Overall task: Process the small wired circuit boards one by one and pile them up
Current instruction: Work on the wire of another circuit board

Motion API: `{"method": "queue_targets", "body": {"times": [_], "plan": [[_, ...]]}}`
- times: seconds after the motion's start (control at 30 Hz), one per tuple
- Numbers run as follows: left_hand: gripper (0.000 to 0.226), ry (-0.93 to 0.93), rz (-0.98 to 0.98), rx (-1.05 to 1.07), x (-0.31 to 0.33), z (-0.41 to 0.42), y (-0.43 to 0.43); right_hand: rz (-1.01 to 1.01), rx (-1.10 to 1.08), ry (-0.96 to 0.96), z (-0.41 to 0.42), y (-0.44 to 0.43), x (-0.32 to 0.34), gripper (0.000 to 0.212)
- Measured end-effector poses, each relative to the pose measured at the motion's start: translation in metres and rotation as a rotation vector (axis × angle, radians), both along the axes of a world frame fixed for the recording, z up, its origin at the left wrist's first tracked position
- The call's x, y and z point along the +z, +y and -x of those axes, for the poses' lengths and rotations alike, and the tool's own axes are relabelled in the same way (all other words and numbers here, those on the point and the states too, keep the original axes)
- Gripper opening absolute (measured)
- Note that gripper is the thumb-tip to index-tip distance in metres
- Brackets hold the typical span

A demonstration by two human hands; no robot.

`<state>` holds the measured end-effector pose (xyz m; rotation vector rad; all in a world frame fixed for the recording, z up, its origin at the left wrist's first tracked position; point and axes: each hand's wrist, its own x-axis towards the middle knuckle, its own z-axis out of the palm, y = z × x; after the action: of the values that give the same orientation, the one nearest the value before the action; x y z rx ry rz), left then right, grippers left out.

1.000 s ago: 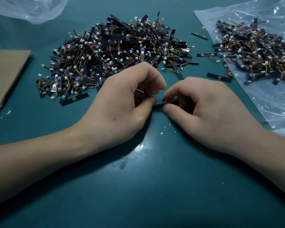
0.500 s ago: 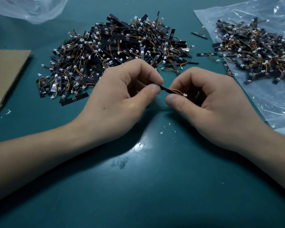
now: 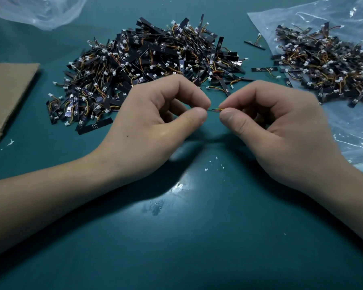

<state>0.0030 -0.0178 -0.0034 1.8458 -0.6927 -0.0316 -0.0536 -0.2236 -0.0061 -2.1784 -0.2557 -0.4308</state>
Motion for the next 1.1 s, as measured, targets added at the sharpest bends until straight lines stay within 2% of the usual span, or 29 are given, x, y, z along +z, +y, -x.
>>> {"method": "queue_targets", "body": {"times": [0.13, 0.4, 0.67, 0.9, 1.1], "plan": [[0.009, 0.047, 0.013, 0.003, 0.0016, 0.0009, -0.0014, 0.021, -0.047, -0.015, -0.0004, -0.0016, -0.0002, 0.007], [0.021, 0.025, -0.195, -0.06, 0.0042, 0.0064, -0.0019, 0.062, -0.071, -0.061, 0.001, 0.0001, 0.0019, 0.006], [0.023, 0.026, -0.205, 0.056, 0.0048, 0.0078, -0.0027, 0.079, -0.132, -0.047, 0.0027, 0.0028, 0.002, 0.006], [0.024, 0.018, -0.176, 0.065, 0.0059, 0.0087, -0.0028, 0.16, -0.005, 0.052, 0.0028, 0.0056, 0.0035, 0.009], [0.02, 0.028, -0.121, 0.032, 0.0064, 0.0071, -0.0021, 0.077, -0.012, 0.075, 0.0025, 0.0019, 0.0008, 0.012]]}}
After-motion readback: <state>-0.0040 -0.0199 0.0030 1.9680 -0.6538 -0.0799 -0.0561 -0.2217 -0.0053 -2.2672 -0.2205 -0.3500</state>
